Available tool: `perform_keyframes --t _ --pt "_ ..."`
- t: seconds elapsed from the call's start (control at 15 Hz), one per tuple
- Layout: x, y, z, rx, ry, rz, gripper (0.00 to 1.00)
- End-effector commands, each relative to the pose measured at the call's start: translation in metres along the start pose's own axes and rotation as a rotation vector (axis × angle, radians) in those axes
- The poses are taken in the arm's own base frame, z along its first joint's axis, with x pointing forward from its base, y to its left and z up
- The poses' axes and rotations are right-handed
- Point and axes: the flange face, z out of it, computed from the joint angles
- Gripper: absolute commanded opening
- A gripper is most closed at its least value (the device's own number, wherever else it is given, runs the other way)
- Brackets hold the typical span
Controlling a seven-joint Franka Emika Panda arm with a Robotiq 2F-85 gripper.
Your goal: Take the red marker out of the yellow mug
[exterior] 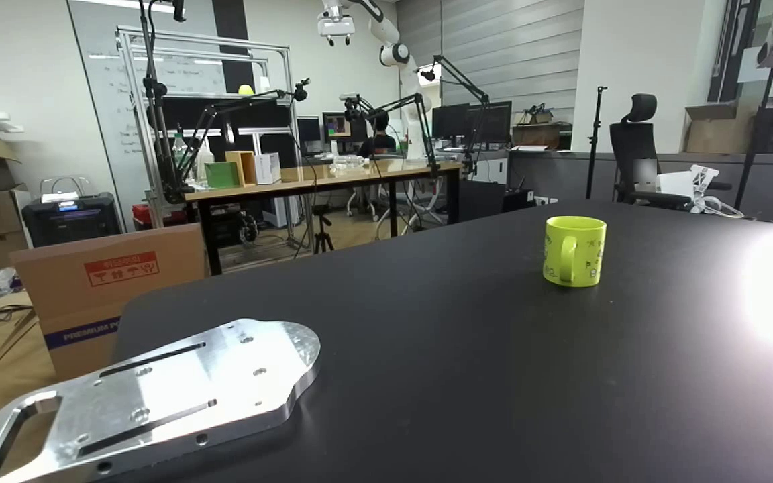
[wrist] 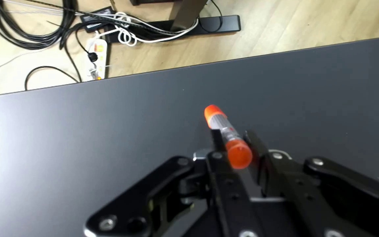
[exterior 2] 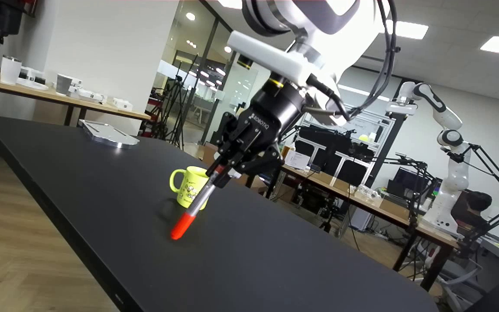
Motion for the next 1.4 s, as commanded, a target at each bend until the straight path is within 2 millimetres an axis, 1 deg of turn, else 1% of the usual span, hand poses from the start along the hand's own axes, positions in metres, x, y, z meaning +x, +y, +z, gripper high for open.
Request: perform_keyframes --t 0.0,0.07,0.2,0.47,0.53,0.87,1.13,1.33 --pt "0.003 0.007 0.005 0.02 -0.001 0.021 0.05" --pt "0.004 0.011 0.01 0.023 -0.006 0.027 0.2" --pt "0.005 0.011 0.013 0.023 -0.011 0.026 0.2" --pt "0.005 0.008 0.012 0.022 -0.009 0.021 0.2" --pt "0.005 0.008 0.012 0.022 -0.009 0.021 0.05" --pt "0.032 0.029 0.007 0.068 -0.07 0.09 0.05" --pt "0.058 0.05 0.001 0.072 -0.03 0.127 0.05" --pt "0.077 0.062 0.001 0.072 0.005 0.141 0.05"
